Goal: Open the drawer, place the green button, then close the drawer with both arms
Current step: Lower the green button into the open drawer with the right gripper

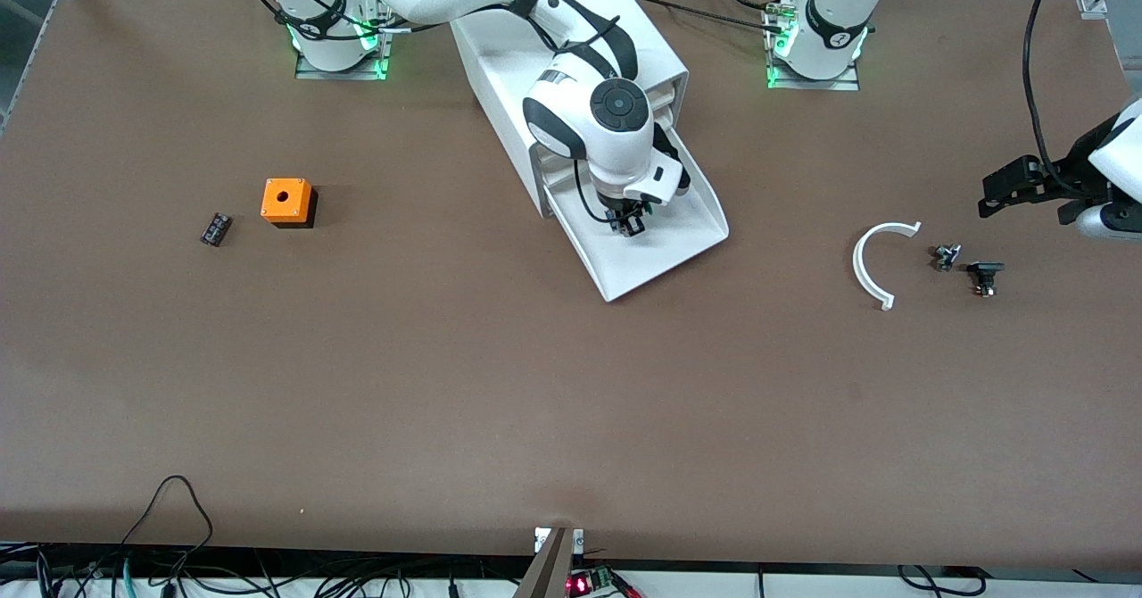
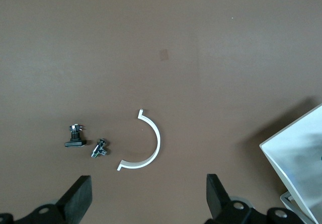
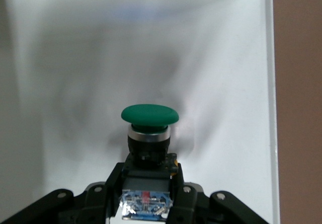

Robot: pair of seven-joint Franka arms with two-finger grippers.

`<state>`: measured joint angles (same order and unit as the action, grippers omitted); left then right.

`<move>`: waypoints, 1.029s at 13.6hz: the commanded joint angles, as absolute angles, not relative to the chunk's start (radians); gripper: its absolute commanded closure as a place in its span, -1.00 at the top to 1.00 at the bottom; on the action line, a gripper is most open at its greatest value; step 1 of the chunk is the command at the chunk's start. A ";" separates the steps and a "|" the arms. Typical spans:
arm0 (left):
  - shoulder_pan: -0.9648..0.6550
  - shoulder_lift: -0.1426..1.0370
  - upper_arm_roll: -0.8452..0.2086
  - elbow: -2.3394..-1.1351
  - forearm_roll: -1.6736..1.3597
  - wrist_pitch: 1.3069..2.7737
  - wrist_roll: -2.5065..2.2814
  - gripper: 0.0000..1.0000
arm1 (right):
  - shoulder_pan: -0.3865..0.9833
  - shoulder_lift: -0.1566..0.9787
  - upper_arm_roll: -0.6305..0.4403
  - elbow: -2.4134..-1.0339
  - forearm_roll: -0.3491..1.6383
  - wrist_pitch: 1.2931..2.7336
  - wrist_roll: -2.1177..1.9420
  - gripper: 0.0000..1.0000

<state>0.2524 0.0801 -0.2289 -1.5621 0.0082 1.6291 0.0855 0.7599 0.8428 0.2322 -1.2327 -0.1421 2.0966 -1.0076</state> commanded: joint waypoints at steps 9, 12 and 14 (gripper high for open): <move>0.247 0.098 -0.222 -1.563 0.023 1.655 0.067 1.00 | 0.822 0.845 0.189 -1.186 -0.143 2.083 -0.805 1.00; 0.245 0.112 -0.225 -1.594 0.023 1.719 0.046 1.00 | 0.795 0.737 0.187 -1.181 -0.138 2.077 -0.805 1.00; 0.232 0.130 -0.238 -1.646 0.023 1.787 -0.030 1.00 | 0.775 0.660 0.184 -1.181 -0.138 2.028 -0.804 1.00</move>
<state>0.2506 0.1180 -0.2282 -1.5963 0.0082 1.7223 0.0424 0.7953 0.7550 0.1868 -1.1580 -0.1418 2.0853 -0.8200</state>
